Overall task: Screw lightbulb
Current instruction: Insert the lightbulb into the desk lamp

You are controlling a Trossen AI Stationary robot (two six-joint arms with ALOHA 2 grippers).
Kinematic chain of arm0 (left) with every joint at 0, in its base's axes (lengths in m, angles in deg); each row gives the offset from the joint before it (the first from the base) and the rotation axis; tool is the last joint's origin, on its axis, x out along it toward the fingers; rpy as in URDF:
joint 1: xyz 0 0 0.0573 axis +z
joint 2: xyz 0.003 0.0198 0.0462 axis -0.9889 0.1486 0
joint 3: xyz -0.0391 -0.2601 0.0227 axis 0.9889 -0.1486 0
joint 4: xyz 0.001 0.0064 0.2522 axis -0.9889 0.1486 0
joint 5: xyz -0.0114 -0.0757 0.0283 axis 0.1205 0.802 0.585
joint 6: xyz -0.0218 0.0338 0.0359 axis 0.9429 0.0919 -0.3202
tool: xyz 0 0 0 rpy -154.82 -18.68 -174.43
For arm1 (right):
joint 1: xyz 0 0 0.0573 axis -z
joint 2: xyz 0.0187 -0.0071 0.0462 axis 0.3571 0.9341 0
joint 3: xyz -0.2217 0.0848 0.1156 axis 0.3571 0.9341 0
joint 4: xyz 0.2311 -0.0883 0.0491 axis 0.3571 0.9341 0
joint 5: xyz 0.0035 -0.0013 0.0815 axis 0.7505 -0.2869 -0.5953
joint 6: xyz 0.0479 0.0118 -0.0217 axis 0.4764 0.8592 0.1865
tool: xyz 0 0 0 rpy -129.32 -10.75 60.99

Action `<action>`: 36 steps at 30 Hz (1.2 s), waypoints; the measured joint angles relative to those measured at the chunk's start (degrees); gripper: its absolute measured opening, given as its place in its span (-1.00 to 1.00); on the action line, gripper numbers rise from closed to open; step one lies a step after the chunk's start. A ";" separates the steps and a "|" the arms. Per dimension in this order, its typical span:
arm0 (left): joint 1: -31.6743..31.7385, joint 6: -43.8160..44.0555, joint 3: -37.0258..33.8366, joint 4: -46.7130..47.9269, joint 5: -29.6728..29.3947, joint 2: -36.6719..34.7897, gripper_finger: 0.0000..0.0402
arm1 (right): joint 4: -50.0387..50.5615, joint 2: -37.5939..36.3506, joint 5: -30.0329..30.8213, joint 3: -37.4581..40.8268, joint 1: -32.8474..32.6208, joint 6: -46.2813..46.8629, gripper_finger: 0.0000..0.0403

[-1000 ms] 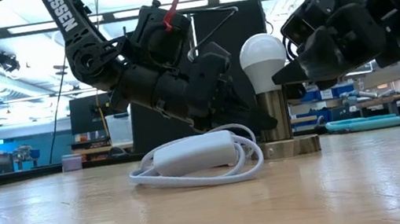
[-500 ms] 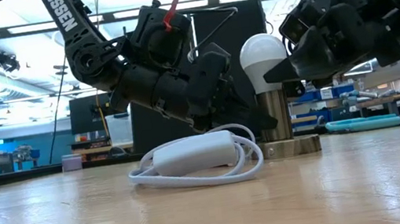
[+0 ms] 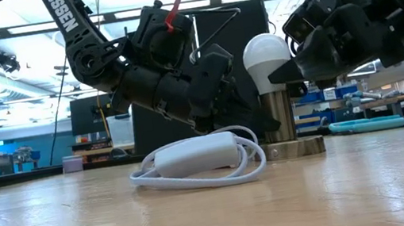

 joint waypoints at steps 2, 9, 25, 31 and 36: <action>0.00 0.00 0.00 0.06 0.04 0.00 -0.06 | -0.87 0.00 -0.09 0.00 0.00 -0.26 0.45; 0.00 -0.02 0.00 0.46 0.07 0.00 -0.06 | -1.03 0.00 0.52 0.12 -0.02 -0.57 0.45; 0.00 -0.15 -0.04 0.53 -0.74 0.00 -0.06 | -1.36 0.00 1.81 2.03 -0.79 -0.93 -0.13; 0.00 -0.07 -0.04 0.53 -1.09 0.00 -0.06 | -1.44 0.00 3.52 2.03 -1.62 -0.52 -0.14; -0.13 0.25 -0.04 1.20 -4.44 -0.01 -0.06 | -1.35 -0.02 10.42 2.03 -3.87 -0.30 -0.14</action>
